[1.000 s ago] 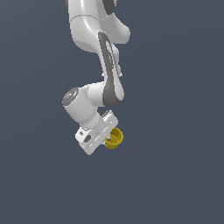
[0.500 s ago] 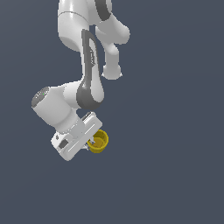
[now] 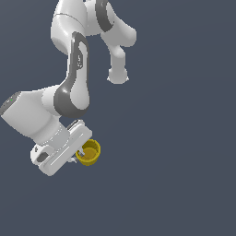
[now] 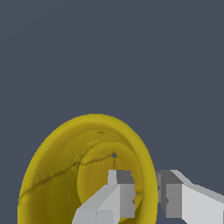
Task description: Pick up the object and move it to a goal position.
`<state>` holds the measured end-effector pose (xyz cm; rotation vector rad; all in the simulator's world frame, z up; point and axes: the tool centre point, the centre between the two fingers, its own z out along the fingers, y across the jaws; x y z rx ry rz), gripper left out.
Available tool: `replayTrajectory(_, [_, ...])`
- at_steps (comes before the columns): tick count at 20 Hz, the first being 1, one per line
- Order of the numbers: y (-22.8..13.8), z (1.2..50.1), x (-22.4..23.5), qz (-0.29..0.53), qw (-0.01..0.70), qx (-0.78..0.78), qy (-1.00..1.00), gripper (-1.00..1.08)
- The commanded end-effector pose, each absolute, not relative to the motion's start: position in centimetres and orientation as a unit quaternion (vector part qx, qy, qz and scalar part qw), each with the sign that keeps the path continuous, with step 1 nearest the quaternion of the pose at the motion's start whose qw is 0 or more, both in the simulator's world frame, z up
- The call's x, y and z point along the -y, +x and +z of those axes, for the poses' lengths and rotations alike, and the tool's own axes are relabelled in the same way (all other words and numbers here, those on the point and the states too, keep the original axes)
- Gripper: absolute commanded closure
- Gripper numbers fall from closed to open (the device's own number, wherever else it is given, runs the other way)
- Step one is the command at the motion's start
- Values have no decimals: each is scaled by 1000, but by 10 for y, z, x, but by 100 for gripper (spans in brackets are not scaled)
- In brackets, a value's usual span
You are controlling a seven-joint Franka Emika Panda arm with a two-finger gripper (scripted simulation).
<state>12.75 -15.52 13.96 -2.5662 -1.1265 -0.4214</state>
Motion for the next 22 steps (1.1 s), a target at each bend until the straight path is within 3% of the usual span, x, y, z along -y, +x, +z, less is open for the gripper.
replayTrajectory(1, [134,146,166,-148,152,393,-895,108])
replayTrajectory(22, [157,163,210,-149,153,393,-894,108])
